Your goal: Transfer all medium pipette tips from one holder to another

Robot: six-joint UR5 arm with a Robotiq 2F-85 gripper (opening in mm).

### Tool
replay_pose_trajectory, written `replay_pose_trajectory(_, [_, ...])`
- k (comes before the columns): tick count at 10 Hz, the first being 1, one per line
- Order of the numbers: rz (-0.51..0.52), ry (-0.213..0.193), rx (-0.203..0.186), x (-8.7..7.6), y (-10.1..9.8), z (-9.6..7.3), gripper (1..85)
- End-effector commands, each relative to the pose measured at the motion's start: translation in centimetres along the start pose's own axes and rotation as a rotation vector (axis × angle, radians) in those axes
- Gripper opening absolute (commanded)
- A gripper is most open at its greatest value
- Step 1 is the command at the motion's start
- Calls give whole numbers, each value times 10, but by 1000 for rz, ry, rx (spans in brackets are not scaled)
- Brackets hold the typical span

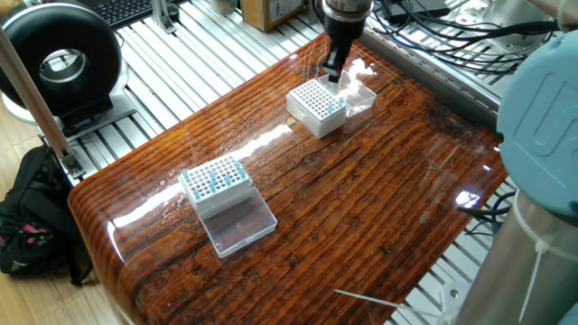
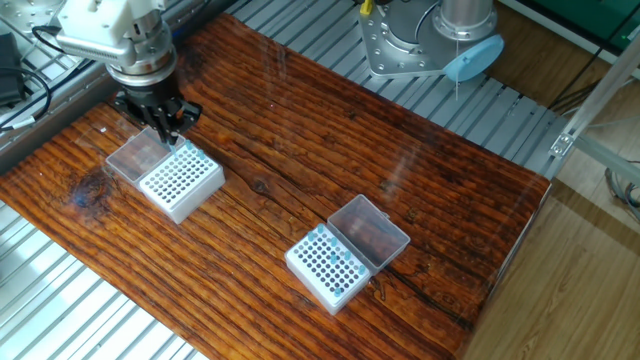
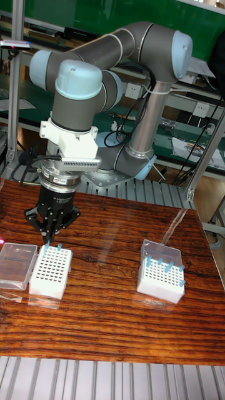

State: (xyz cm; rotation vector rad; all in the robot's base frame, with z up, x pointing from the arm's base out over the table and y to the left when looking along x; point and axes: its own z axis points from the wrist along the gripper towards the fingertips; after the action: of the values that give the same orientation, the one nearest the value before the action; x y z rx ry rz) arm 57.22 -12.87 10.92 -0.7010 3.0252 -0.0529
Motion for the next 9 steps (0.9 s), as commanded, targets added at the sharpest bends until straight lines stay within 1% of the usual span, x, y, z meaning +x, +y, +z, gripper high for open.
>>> replay_pose_trajectory(1, [-9, -8, -14, -2, 3, 0, 210])
replay_pose_trajectory(7, [-9, -8, -15, -3, 3, -1, 220])
replay_pose_trajectory(9, [4, 10, -26, -3, 8, -9, 227])
